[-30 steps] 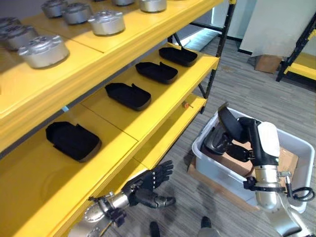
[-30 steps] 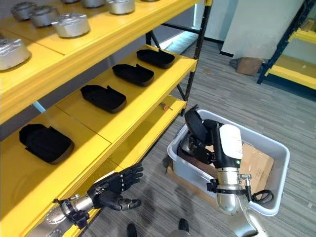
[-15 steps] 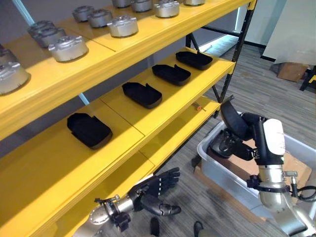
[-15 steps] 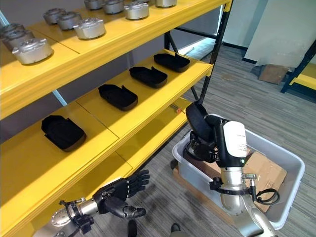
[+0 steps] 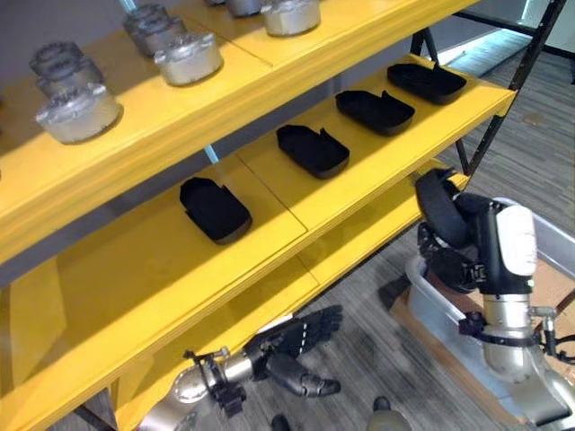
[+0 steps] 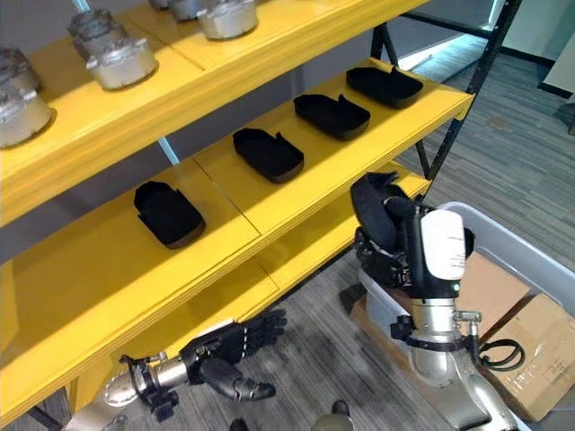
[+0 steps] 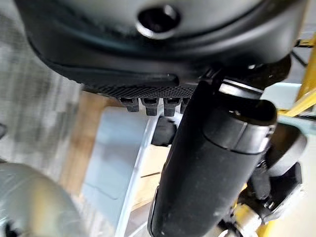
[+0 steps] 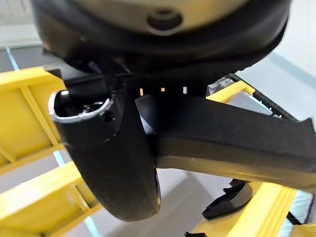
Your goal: Move parts from the plastic box to the shelf.
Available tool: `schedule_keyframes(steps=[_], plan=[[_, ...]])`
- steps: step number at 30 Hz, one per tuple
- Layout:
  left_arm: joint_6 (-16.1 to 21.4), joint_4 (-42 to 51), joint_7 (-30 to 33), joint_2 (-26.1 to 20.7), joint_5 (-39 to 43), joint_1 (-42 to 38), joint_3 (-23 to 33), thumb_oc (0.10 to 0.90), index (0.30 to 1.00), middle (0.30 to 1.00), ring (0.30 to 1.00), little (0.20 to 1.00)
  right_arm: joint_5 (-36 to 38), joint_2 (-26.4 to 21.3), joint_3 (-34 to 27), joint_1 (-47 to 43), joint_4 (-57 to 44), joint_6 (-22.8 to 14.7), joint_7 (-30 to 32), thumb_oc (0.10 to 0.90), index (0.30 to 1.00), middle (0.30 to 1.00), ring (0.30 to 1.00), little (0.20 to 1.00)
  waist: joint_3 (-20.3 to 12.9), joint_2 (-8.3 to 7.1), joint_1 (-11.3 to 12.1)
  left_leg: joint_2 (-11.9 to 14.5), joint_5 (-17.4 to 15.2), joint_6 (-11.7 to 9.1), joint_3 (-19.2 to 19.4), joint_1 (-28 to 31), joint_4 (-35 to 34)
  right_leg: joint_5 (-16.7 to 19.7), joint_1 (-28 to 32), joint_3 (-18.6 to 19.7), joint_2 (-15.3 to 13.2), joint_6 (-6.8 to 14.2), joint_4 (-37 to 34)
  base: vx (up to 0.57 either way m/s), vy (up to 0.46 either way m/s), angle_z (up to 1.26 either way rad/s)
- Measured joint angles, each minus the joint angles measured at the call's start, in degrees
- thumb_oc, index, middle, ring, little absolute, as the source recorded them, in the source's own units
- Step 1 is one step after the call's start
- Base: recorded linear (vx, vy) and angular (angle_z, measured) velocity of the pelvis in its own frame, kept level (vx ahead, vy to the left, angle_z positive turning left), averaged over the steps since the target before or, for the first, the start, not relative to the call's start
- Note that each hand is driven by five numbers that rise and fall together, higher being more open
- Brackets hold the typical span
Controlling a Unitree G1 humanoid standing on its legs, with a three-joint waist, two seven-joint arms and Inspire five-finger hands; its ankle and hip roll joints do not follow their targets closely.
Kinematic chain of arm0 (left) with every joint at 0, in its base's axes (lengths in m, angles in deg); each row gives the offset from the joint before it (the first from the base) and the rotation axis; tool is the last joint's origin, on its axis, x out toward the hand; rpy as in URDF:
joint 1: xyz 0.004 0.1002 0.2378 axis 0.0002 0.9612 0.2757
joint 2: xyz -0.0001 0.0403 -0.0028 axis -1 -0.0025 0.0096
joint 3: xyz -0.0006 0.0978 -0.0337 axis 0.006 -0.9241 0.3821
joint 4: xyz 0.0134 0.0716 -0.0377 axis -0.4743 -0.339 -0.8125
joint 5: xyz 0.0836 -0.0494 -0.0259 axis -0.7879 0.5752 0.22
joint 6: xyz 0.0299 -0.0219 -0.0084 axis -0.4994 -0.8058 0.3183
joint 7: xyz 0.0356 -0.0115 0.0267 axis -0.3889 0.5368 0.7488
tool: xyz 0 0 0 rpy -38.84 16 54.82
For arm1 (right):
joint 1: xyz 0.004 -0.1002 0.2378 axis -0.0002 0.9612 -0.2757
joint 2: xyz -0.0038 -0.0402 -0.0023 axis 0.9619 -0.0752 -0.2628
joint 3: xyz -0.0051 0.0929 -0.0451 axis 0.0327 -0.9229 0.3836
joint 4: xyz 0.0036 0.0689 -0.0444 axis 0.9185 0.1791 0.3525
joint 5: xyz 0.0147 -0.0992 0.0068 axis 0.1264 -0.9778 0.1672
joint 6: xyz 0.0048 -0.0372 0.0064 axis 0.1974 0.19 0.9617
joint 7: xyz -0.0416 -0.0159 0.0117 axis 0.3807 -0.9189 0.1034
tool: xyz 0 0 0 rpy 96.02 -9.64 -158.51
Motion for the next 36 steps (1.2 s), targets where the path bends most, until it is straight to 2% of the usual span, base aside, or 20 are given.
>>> schedule_keyframes(steps=[2,3,7,8,9,11,13,16,17,22,23,24,25,26,27,28,30,32,34,36], plan=[[0.8,-0.9,0.8,0.1,0.0,0.0,0.0,0.9,1.0,1.0,1.0,1.0,0.0,0.3,-0.2,-0.3,0.1,-1.2,-0.8,0.4,0.3,0.3,0.3,0.3,-0.2,0.47,-0.1,0.1,-2.0,-2.6,-1.4,0.8,-0.7,0.4,-0.1,0.9,0.4,1.4,-0.5,-0.04,0.394,-0.21],[0.9,-1.6,1.9,0.1,0.0,-0.1,0.6,0.9,1.0,1.0,1.0,1.0,-0.1,0.6,-0.3,-0.3,0.1,-2.4,-0.8,0.4,0.3,0.3,0.3,0.3,-0.2,0.52,-0.4,-1.1,-2.9,-2.8,-1.5,1.5,-2.9,1.3,-0.1,1.5,-0.1,2.8,-1.7,-0.06,0.33,-0.02],[1.0,-1.8,3.3,0.4,1.6,0.4,1.8,0.9,1.0,1.0,1.0,1.0,-0.6,1.3,-0.4,-0.6,0.1,-3.3,-1.9,0.4,0.3,0.3,0.3,0.3,-0.2,0.65,1.0,-4.1,-3.0,-2.1,-1.6,1.9,-6.3,4.0,1.0,0.5,-2.4,5.2,-5.3,-0.09,0.376,0.18],[1.0,-1.7,3.3,0.7,2.0,1.1,2.0,0.9,1.0,1.0,1.0,1.0,-0.6,1.5,-0.2,-0.8,0.1,-3.1,-2.1,0.4,0.3,0.3,0.3,0.3,-0.3,0.77,1.4,-5.2,-3.0,-1.0,-2.7,2.0,-7.4,4.4,2.3,-0.8,-3.3,5.5,-6.2,-0.08,0.334,0.46],[1.1,-1.6,3.2,0.6,2.0,1.8,2.0,0.9,1.0,1.0,1.0,1.0,-0.6,1.6,-0.2,-0.9,0.1,-3.1,-2.1,0.4,0.3,0.3,0.3,0.3,-0.3,0.76,1.6,-5.8,-3.1,-0.3,-3.6,2.2,-7.6,4.6,3.3,-1.8,-4.0,5.7,-6.7,-0.08,0.313,0.48],[1.1,-1.7,3.2,0.1,2.0,3.7,2.5,0.9,1.0,1.0,1.0,1.0,-1.1,1.7,-0.2,-1.0,-0.1,-3.0,-2.2,0.4,0.3,0.3,0.3,0.3,-0.5,0.59,3.6,-6.8,-3.2,-0.2,-4.0,2.2,-7.6,4.8,4.2,-2.5,-4.6,5.3,-7.3,-0.1,0.356,0.24],[1.2,-1.9,3.2,0.1,2.0,5.5,3.1,0.9,1.0,1.0,1.0,1.0,-1.6,1.8,-0.2,-1.0,-1.9,-1.7,-2.3,0.4,0.3,0.3,0.3,0.3,-0.8,0.21,4.4,-6.8,-3.0,0.2,-4.1,1.5,-7.6,5.0,4.5,-4.4,-5.2,5.2,-7.8,-0.11,0.305,0.36],[1.4,-2.7,1.9,0.0,1.9,7.4,4.3,0.9,1.0,1.0,1.0,1.0,-1.6,1.8,-0.2,-0.8,-5.5,0.4,-2.7,0.4,0.3,0.3,0.3,0.3,-1.0,-1.04,5.8,-7.3,-1.9,1.0,-4.6,-0.1,-7.2,5.8,4.5,-6.4,-5.5,5.4,-8.1,-0.09,0.241,0.37],[1.4,-3.4,1.6,-0.2,1.7,7.6,4.6,0.9,1.0,1.0,1.0,1.0,-1.6,2.1,-0.2,-0.9,-6.6,0.8,-2.7,0.4,0.3,0.3,0.3,0.3,-1.3,-1.72,6.2,-7.3,-1.2,0.4,-5.5,-0.5,-7.2,6.2,4.4,-7.1,-5.5,5.1,-7.7,-0.09,0.202,0.36],[1.9,-3.5,0.6,-0.4,1.6,7.8,6.5,0.9,1.0,1.0,1.0,1.0,-2.5,3.5,-0.1,-1.3,-7.4,1.2,-2.7,0.4,0.3,0.3,0.3,0.3,-1.4,-2.65,7.4,-7.8,-1.4,1.9,-6.0,-0.3,-7.2,8.8,3.7,-9.0,-5.9,4.0,-3.7,-0.08,0.143,0.17],[1.8,-3.9,0.6,0.2,1.6,6.9,6.9,0.9,1.0,1.0,1.0,1.0,-2.8,3.9,-0.2,-1.0,-7.8,2.1,-2.2,0.4,0.3,0.3,0.3,0.3,-1.4,-2.7,6.7,-7.9,-1.3,2.4,-7.1,-1.1,-6.1,8.6,2.4,-8.2,-6.0,3.9,-0.2,-0.04,0.039,0.7],[1.8,-3.4,0.5,0.3,1.6,6.1,7.2,0.9,1.0,1.0,1.0,1.0,-2.9,3.7,-0.2,0.4,-8.5,2.8,-1.3,0.4,0.3,0.3,0.3,0.3,-1.7,-1.96,5.4,-6.7,-0.5,3.7,-10.6,-1.1,-7.4,3.6,-0.8,-5.5,-4.6,4.7,6.4,-0.03,0.017,0.91],[1.8,-2.9,0.7,-0.1,1.6,5.8,7.7,0.9,1.0,1.0,1.0,1.0,-3.3,3.6,0.1,0.9,-8.7,2.7,-1.2,0.4,0.3,0.3,0.3,0.3,-1.6,-1.9,5.0,-5.3,0.0,4.2,-11.2,-1.7,-7.5,-1.0,-2.8,-1.6,-0.2,3.7,8.4,-0.05,0.001,0.75],[1.7,-2.6,0.7,-1.6,1.6,5.6,7.5,0.9,1.0,1.0,1.0,1.0,-4.7,2.7,0.8,0.9,-8.7,1.4,-1.2,0.4,0.3,0.3,0.3,0.3,-2.0,-2.57,5.8,-4.6,0.2,4.4,-11.7,-2.3,-7.5,-4.2,-4.6,1.7,6.9,0.7,9.1,-0.07,-0.025,0.38],[1.4,-2.4,0.8,-2.5,1.5,5.6,7.1,0.9,1.0,1.0,1.0,1.0,-5.8,1.9,0.8,0.9,-8.9,-0.3,-1.1,0.4,0.3,0.3,0.3,0.3,-2.4,-3.34,5.8,-5.2,0.3,4.4,-12.4,-2.7,-7.7,-5.0,-5.2,3.0,11.5,-1.7,7.6,-0.06,-0.095,0.73],[0.8,-2.3,1.5,-1.5,1.4,5.2,5.1,0.9,1.0,1.0,1.0,1.0,-7.3,-0.4,0.4,0.9,-8.9,-2.2,0.2,0.4,0.3,0.3,0.3,0.3,-3.2,-2.23,3.6,-5.8,-0.1,4.1,-14.4,-4.3,-7.7,-4.0,-3.3,8.2,15.3,-5.5,3.2,-0.04,-0.117,0.9],[0.6,-1.0,0.8,-1.9,1.4,4.7,2.7,0.9,1.0,1.0,1.0,1.0,-7.9,-2.9,0.5,0.0,-8.9,-3.4,0.9,0.4,0.3,0.3,0.3,0.3,-4.1,-1.02,3.2,-6.2,-1.0,3.2,-13.4,-5.2,-7.4,-1.4,-3.0,8.3,14.9,-5.6,-0.4,0.01,-0.083,0.58],[0.6,-0.2,0.4,-1.8,1.4,5.2,2.3,0.9,1.0,1.0,1.0,1.0,-8.7,-3.5,0.5,-0.3,-8.9,-3.9,0.9,0.4,0.3,0.3,0.3,0.3,-4.0,-0.06,3.2,-5.7,-0.6,3.6,-12.2,-4.5,-7.4,0.2,-1.2,7.7,15.0,-6.0,-2.4,0.03,-0.069,0.11],[0.5,-0.1,0.5,-1.8,1.4,5.7,2.4,0.9,1.0,1.0,1.0,1.0,-9.1,-3.8,0.5,-0.3,-8.9,-4.6,0.8,0.4,0.3,0.3,0.3,0.3,-4.1,0.76,3.2,-5.3,1.2,2.7,-12.5,-3.5,-7.5,0.4,0.8,7.7,15.6,-5.7,-4.0,0.04,-0.072,0.04],[0.4,-0.1,0.6,-1.9,1.4,6.2,2.7,0.9,1.0,1.0,1.0,1.0,-9.8,-3.9,0.6,-0.6,-8.9,-6.7,0.8,0.4,0.3,0.3,0.3,0.3,-4.2,1.15,3.1,-5.8,0.9,1.8,-12.3,-2.8,-7.6,0.5,2.7,8.2,15.1,-5.0,-6.5,0.0,-0.052,0.0]])
